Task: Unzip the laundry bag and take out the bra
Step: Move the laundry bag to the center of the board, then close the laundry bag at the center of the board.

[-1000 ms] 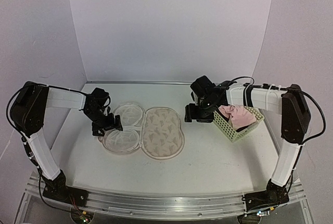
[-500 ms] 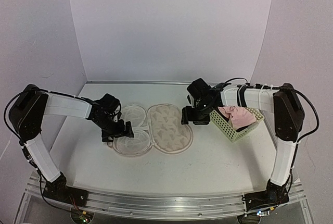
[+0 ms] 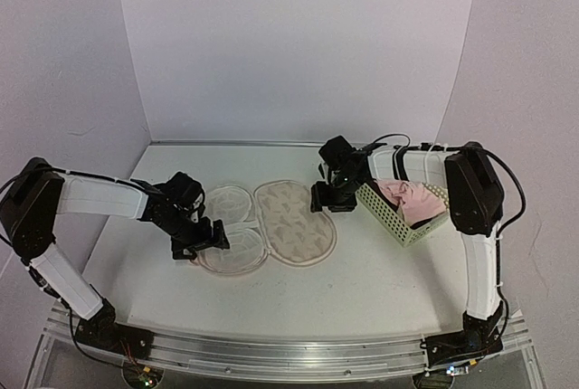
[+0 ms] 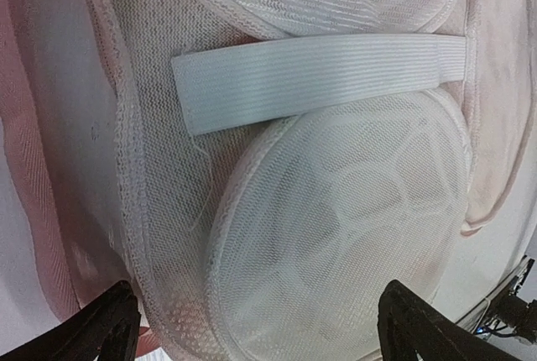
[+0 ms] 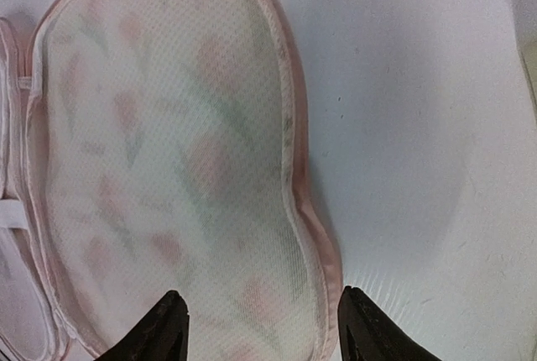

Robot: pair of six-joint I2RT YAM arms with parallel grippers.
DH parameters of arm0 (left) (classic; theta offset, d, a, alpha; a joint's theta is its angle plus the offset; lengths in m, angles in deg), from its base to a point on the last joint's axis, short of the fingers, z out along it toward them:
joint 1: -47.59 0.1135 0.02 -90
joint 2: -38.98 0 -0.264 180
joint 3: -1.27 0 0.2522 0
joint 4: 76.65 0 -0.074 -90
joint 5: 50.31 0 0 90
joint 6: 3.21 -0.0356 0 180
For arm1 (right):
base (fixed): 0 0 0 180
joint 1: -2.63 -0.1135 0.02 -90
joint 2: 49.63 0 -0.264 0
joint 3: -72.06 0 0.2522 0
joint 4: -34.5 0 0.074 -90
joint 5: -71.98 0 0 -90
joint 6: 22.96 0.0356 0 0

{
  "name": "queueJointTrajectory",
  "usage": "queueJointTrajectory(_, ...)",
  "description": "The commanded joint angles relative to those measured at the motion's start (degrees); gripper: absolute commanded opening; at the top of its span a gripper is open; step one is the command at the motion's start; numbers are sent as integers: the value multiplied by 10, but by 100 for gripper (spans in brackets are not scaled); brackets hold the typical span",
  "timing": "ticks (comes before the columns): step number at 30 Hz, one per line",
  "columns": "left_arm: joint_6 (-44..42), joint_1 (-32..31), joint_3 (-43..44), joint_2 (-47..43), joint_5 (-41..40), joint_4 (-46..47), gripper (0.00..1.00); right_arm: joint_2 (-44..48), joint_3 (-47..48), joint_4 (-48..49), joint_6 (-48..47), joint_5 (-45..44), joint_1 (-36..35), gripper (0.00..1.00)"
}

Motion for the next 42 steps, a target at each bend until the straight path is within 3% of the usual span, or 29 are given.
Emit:
queueJointTrajectory(1,23,-3,-14,-52,-1,0,99,-29,48,17,-25,14,18,61)
queueJointTrajectory(16,54,-3,-27,-162,-24,-16,100,-102,121,18,-50,56,35,50)
queueJointTrajectory(30,56,-3,-7,-206,-61,-63,100,-105,89,24,-63,61,35,37)
queueJointTrajectory(36,55,-3,-2,-210,-69,-71,100,-97,67,29,-69,59,35,27)
queueJointTrajectory(42,51,-3,8,-208,-75,-79,100,-87,45,37,-89,44,35,10)
